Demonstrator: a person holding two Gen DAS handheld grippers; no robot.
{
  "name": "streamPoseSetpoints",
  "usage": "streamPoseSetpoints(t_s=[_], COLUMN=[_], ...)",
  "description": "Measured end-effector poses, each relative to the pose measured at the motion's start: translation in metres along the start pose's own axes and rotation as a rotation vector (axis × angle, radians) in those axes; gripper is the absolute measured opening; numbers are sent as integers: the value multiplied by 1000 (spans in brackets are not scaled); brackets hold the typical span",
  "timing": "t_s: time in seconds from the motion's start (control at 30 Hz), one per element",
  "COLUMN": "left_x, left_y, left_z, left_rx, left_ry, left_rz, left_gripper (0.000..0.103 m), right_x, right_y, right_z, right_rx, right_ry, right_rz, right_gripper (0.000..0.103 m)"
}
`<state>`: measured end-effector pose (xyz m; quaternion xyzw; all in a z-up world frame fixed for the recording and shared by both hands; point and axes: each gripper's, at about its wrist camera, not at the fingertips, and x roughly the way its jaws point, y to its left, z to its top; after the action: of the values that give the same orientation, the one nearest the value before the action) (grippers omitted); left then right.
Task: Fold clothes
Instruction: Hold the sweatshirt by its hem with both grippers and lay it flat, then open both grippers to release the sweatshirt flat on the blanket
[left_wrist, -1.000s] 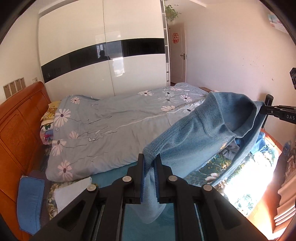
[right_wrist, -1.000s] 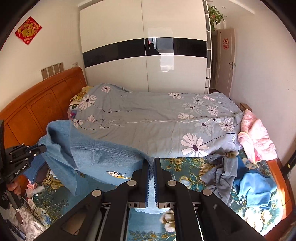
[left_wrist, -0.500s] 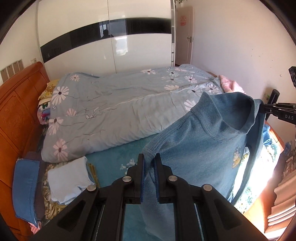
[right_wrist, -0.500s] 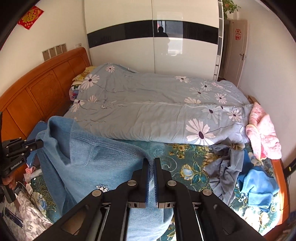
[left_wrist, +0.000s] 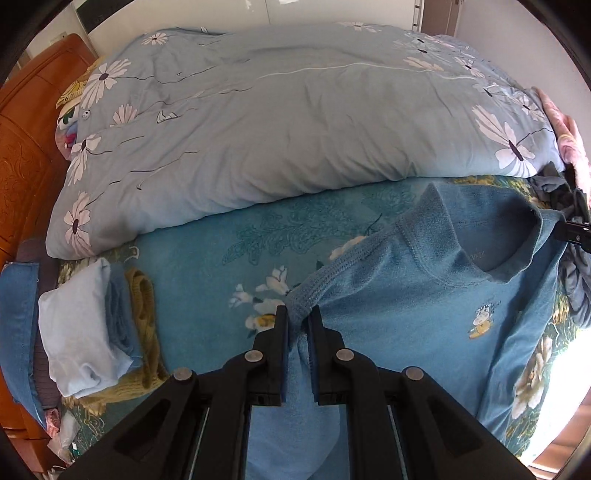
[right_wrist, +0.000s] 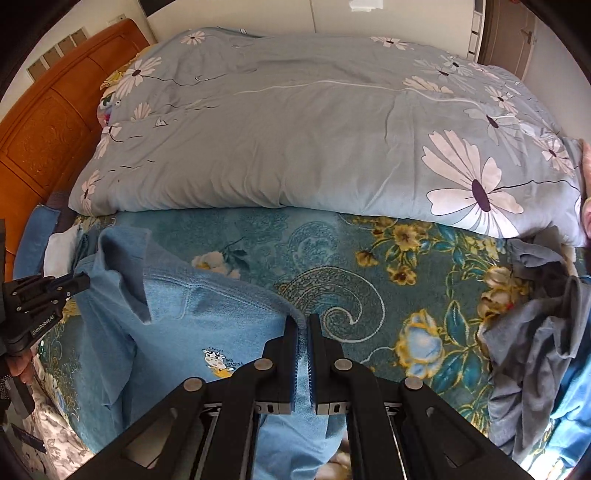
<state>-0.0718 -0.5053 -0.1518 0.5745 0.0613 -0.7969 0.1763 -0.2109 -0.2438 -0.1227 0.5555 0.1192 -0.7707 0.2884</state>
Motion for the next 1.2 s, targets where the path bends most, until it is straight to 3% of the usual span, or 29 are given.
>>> streamPoseSetpoints(t_s=[0.2, 0.43, 0.7, 1.0, 1.1, 1.17, 1.2], left_x=[63, 121, 147, 152, 148, 143, 140], left_y=[-8, -17, -18, -16, -14, -13, -13], left_z=[36, 49, 50, 51, 51, 50, 49], left_rx=[8, 18, 37, 54, 68, 70, 73], left_ry=[44, 111, 161, 179, 174, 168, 164], left_rz=[28, 42, 40, 1, -20, -32, -40], left_gripper=[10, 10, 10, 13, 14, 24, 35], right_x=[76, 133, 162, 161, 150, 143, 138], right_y=[-22, -38, -46, -43, -42, -41, -40], right_z=[33, 47, 43, 43, 42, 41, 40], right_rx=[-19, -40, -28, -17, -13, -4, 1], right_ry=[83, 146, 182, 184, 164, 148, 139], right_rz=[20, 23, 18, -30, -61, -73, -78], right_gripper=[5, 5, 5, 9, 24, 36, 38])
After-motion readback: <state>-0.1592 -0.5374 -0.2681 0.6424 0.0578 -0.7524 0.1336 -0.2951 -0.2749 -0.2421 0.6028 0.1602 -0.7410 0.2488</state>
